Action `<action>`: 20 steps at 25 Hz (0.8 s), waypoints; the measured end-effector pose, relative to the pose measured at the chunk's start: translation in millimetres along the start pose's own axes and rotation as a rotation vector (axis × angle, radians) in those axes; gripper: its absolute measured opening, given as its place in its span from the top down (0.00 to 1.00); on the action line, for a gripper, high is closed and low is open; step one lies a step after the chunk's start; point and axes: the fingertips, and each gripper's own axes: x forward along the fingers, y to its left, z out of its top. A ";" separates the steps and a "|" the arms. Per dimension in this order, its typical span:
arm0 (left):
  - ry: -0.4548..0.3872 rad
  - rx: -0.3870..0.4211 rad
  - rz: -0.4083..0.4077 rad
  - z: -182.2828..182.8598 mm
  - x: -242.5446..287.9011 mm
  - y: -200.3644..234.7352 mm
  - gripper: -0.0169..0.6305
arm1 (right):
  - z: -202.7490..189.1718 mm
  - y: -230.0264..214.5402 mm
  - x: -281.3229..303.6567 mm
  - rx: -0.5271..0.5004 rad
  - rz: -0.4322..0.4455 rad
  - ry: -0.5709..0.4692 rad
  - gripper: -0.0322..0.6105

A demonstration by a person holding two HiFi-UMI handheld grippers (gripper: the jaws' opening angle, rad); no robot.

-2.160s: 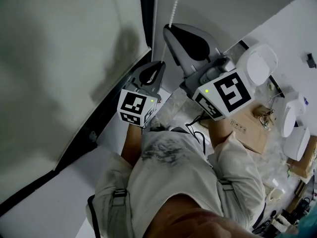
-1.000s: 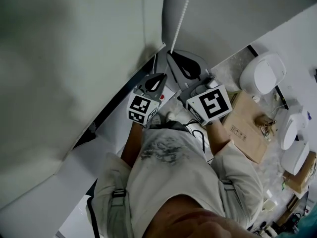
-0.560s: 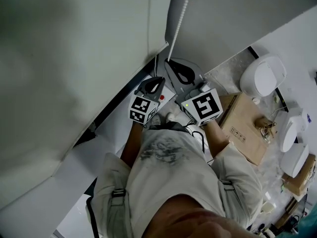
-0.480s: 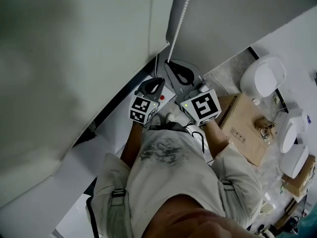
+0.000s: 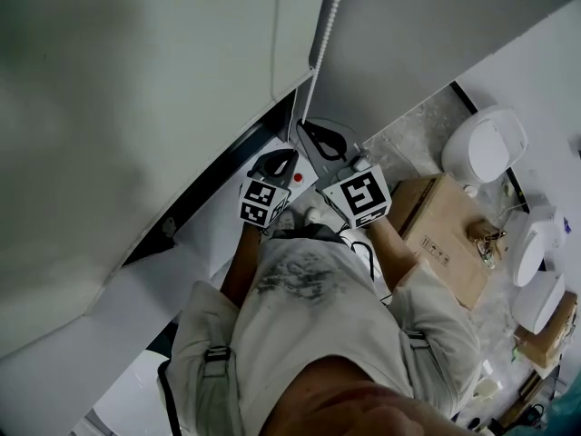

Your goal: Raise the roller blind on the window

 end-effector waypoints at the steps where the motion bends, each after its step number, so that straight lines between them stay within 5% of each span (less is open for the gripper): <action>1: 0.000 0.000 0.005 -1.1 -1.2 -0.8 0.95 | -1.1 0.8 -1.3 -0.001 0.004 -0.001 0.93; 9: -0.140 -0.079 0.007 54.3 -38.5 -13.1 0.91 | -2.4 -2.6 -8.3 -0.011 0.035 -0.007 0.93; 20: -0.354 0.106 -0.015 207.1 -94.6 -45.4 0.83 | -1.8 -2.0 -9.3 -0.025 0.057 -0.015 0.93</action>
